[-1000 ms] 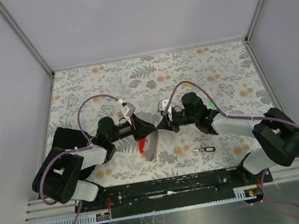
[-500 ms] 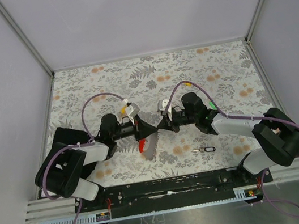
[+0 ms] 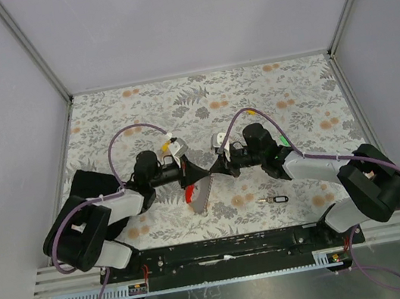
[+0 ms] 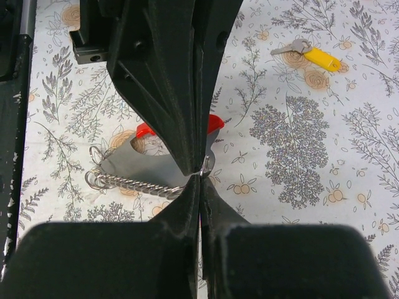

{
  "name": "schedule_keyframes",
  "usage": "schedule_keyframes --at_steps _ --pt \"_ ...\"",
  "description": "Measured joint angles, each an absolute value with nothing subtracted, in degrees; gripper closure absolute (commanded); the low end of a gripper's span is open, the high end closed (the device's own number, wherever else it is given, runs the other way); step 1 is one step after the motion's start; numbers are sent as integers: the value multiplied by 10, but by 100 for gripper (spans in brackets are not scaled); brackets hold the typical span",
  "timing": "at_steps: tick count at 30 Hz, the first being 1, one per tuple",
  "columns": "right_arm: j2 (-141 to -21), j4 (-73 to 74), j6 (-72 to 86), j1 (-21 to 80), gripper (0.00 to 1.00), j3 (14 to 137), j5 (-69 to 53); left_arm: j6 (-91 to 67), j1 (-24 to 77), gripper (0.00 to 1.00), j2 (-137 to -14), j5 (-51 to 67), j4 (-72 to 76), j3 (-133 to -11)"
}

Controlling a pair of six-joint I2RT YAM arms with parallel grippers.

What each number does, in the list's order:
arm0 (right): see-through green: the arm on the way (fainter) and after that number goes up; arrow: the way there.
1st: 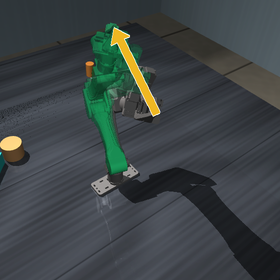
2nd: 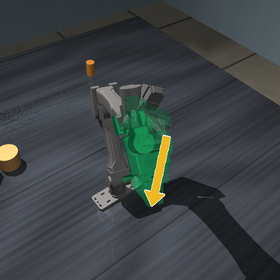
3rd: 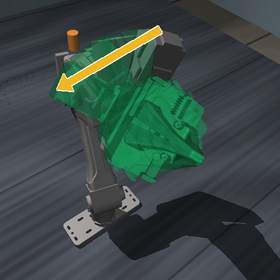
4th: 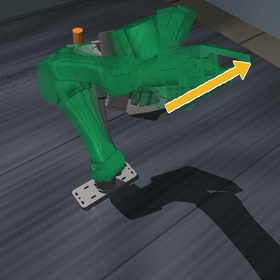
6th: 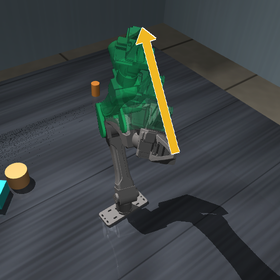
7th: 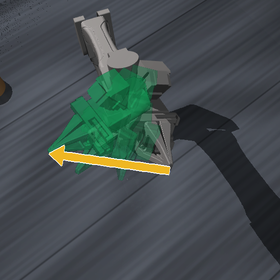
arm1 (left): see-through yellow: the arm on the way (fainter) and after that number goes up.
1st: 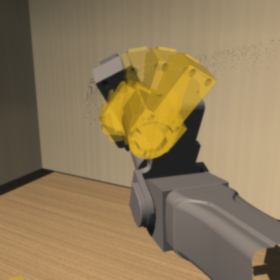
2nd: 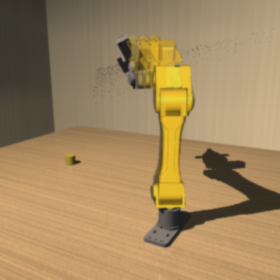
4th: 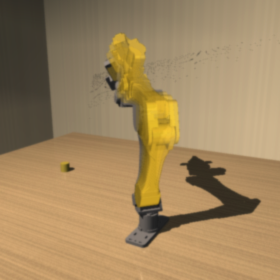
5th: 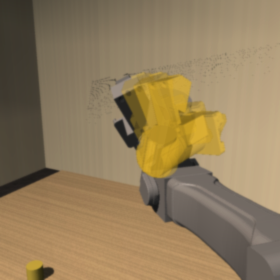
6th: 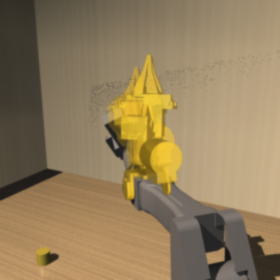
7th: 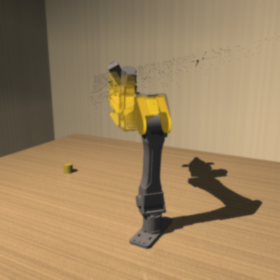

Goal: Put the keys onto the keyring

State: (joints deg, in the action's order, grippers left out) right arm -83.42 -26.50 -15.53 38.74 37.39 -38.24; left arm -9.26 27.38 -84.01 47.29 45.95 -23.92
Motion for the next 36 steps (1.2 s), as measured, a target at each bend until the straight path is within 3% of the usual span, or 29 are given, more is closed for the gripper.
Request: schedule_keyframes --at_steps 5,10,16,21,22,23,31,36 --pt "-834 -265 -153 387 100 374 -383 -57 298 98 -813 441 407 -252" --pt "-834 -260 -151 387 100 374 -384 -36 311 61 -812 421 386 -256" --pt "-832 -260 -150 386 100 374 -385 -11 314 40 -784 397 360 -256" --pt "-823 -251 -152 387 100 373 -387 -4 314 36 -772 373 358 -257" --pt "-821 -247 -153 387 100 373 -387 -4 314 20 -772 369 358 -257" --pt "-818 -243 -155 387 100 373 -387 -1 314 16 -773 366 358 -257" --pt "-811 -217 -166 387 100 374 -387 100 308 17 -774 403 359 -257" --pt "-811 -204 -175 387 100 375 -388 138 274 30 -798 485 351 -269"
